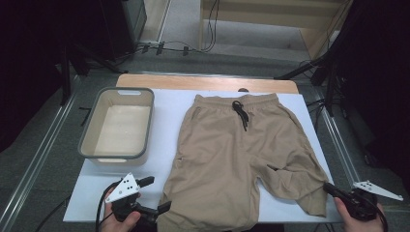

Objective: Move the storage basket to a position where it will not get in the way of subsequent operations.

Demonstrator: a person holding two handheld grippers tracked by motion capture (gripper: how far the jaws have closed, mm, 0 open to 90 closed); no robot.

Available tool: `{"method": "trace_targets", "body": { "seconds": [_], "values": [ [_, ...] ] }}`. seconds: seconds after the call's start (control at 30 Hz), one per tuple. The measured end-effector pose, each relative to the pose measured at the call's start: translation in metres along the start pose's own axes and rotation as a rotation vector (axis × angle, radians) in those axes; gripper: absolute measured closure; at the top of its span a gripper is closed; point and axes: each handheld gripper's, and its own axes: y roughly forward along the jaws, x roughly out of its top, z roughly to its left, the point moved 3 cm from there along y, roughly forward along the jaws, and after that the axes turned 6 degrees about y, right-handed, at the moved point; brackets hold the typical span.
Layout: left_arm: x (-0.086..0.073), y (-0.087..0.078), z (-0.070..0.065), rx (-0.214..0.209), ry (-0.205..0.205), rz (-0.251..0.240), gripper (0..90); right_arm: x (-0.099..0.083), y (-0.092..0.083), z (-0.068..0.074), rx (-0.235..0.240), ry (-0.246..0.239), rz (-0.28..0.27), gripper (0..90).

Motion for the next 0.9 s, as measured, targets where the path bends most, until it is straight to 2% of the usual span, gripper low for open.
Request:
{"method": "trace_targets", "body": {
  "seconds": [0.33, 0.37, 0.43, 0.5, 0.57, 0.67, 0.8, 0.9],
  "values": [
    [-0.001, 0.003, 0.000, 0.003, 0.006, 0.017, 0.0, -0.001, -0.009, -0.032, -0.125, 0.020, -0.049, 85.8],
    [-0.001, 0.003, 0.000, 0.002, 0.005, 0.017, 0.0, -0.001, -0.009, -0.034, -0.123, 0.034, -0.054, 84.8],
    [-0.001, 0.004, 0.000, 0.004, 0.003, 0.016, 0.0, -0.001, -0.013, -0.033, -0.115, 0.060, -0.076, 75.2],
    [-0.001, 0.005, 0.000, 0.004, 0.004, 0.018, 0.0, 0.002, -0.019, -0.026, -0.087, 0.062, -0.108, 67.8],
    [-0.001, 0.005, 0.000, 0.004, 0.006, 0.022, 0.0, 0.006, -0.025, -0.015, -0.044, 0.023, -0.150, 63.1],
    [-0.001, 0.005, -0.001, 0.006, 0.006, 0.021, 0.0, 0.011, -0.031, 0.008, 0.027, -0.060, -0.176, 61.7],
    [-0.002, 0.004, 0.000, 0.008, 0.003, 0.022, 0.0, 0.012, -0.035, 0.040, 0.107, -0.147, -0.190, 61.7],
    [-0.002, 0.004, 0.000, 0.008, 0.002, 0.023, 0.0, 0.008, -0.029, 0.060, 0.163, -0.203, -0.152, 61.7]
  ]
}}
